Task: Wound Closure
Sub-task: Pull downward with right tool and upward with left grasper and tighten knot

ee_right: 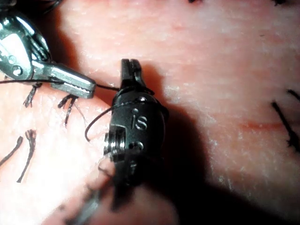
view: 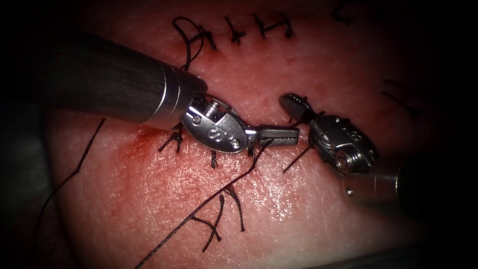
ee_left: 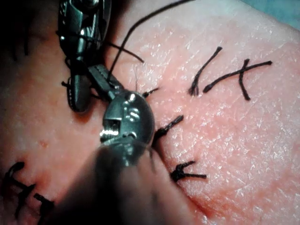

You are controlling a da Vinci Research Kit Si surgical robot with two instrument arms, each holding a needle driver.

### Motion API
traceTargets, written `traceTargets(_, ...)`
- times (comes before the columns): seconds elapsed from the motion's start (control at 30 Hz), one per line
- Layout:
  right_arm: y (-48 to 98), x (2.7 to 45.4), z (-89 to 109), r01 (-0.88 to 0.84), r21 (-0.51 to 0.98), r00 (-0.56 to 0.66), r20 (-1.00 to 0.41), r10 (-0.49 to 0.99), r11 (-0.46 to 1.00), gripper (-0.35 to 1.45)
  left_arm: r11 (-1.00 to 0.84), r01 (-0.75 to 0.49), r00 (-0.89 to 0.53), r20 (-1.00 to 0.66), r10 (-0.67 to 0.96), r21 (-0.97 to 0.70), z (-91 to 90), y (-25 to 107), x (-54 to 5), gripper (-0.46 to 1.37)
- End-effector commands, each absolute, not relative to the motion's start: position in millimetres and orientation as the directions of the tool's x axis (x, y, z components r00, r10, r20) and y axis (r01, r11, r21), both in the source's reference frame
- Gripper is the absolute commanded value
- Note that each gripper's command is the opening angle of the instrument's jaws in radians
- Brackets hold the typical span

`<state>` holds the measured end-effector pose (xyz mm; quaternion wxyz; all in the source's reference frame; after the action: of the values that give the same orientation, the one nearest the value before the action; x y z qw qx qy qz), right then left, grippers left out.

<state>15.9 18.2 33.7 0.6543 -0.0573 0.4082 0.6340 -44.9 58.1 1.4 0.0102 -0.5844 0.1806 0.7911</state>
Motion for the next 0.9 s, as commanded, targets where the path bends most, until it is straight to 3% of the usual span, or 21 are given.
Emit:
traceTargets(0.03,18.0,15.9,33.6,-0.88,0.436,-0.133,-0.61,0.781,0.191,-0.35,-0.937,-0.222,-0.326,-0.926,-0.189,0.269,1.6,58.3,-44.7,-0.35)
traceTargets(0.9,12.9,15.5,30.1,-0.853,0.453,-0.098,-0.627,0.773,0.26,-0.35,-0.948,-0.235,-0.376,-0.92,-0.114,0.213,5.5,64.6,-45.0,-0.35)
